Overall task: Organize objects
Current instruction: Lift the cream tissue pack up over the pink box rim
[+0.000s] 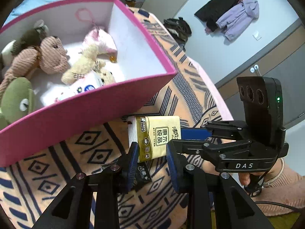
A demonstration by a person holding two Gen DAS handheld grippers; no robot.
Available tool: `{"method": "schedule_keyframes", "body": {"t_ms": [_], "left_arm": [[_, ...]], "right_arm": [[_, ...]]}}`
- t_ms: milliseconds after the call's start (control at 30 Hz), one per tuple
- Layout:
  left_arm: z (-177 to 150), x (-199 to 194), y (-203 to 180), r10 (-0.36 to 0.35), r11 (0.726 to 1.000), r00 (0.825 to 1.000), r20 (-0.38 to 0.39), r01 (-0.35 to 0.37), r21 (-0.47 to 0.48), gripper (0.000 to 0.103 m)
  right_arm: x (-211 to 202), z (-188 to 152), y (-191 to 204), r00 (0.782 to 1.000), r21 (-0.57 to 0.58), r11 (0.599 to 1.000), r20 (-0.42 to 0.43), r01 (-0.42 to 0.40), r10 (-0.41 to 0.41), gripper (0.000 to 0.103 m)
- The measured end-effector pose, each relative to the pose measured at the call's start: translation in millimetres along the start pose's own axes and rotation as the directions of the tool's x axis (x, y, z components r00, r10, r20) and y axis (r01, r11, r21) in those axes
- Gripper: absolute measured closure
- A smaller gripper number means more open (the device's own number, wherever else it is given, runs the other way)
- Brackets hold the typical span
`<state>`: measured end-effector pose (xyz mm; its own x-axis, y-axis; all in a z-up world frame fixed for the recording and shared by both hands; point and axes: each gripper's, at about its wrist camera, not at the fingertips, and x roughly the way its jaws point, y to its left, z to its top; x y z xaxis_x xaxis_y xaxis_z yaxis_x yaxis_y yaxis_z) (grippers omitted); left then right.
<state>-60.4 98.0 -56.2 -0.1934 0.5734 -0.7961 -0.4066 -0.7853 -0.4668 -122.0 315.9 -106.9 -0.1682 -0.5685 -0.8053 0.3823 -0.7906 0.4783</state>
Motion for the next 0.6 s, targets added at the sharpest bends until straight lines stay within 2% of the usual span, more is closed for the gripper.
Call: {"method": "schedule_keyframes", "body": {"t_ms": [267, 600], "left_arm": [[-4, -32, -9, 0.024, 1.0, 0.997, 0.074, -0.023, -0.004, 0.074], [0, -70, -14, 0.045, 0.999, 0.984, 0.173, -0.046, 0.001, 0.074]], "right_arm": [[-20, 9, 38, 0.999, -0.094, 0.995, 0.031, -0.014, 0.017, 0.068], [-37, 26, 75, 0.997, -0.184, 0.983, 0.077, -0.013, 0.027, 0.068]]}}
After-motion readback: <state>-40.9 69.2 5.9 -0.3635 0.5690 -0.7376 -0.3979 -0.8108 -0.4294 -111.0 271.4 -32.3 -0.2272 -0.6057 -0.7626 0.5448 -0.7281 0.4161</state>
